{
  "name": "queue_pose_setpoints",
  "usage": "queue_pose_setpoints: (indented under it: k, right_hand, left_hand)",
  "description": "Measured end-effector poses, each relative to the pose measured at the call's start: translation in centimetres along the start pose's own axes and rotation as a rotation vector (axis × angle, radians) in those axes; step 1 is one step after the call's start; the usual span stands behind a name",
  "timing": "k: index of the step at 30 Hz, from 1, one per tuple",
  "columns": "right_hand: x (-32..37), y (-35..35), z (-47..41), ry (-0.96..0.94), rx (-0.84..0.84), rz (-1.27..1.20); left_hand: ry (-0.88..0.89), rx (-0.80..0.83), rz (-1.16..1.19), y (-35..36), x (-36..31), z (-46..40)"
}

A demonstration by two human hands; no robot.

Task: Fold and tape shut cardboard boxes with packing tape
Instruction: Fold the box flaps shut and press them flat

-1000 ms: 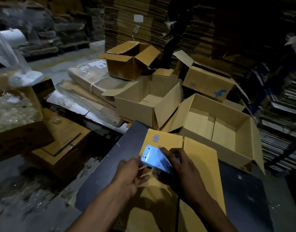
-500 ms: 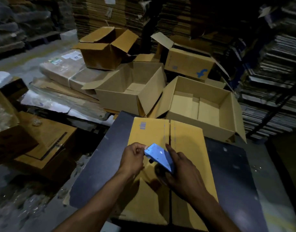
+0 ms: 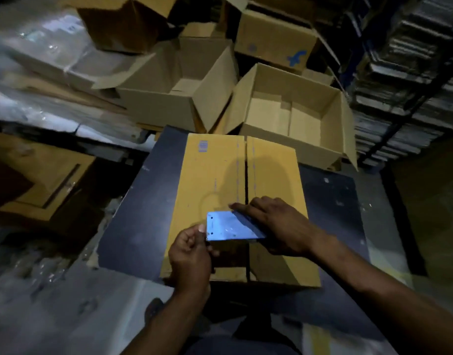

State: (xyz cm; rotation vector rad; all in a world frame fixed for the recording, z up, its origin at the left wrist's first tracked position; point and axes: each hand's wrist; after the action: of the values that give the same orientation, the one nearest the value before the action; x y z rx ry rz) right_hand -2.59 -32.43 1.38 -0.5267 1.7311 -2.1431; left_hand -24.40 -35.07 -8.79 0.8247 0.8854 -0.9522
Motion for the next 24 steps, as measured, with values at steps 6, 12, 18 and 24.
queue_pose_setpoints:
  k: [6, 12, 18, 24]
  right_hand:
    - [-1.8, -0.1, -2.5, -0.48, 0.022, 0.116]
    - [-3.2, 0.8, -1.8, -0.822, 0.013, 0.124]
    - [-2.6, -2.0, -2.2, -1.016, -0.016, 0.159]
    - [-1.8, -3.6, -2.8, -1.079, 0.0, 0.17]
  left_hand:
    - [-0.203, -0.153, 0.326, -1.1, 5.5, 7.5]
    - [-0.256, -0.33, 0.617, 3.0, 6.2, 14.0]
    - [-0.438, -0.224, 0.736, 2.7, 6.2, 14.7]
    - [-0.378, -0.194, 0.672, 2.1, 4.4, 15.3]
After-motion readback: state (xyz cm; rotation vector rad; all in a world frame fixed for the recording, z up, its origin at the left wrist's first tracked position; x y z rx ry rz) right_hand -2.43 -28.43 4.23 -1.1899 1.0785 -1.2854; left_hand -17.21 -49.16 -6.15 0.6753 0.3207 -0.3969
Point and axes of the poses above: each hand's wrist, its own z-axis away from the middle knuckle, its own y-axis out of the palm, x = y × z
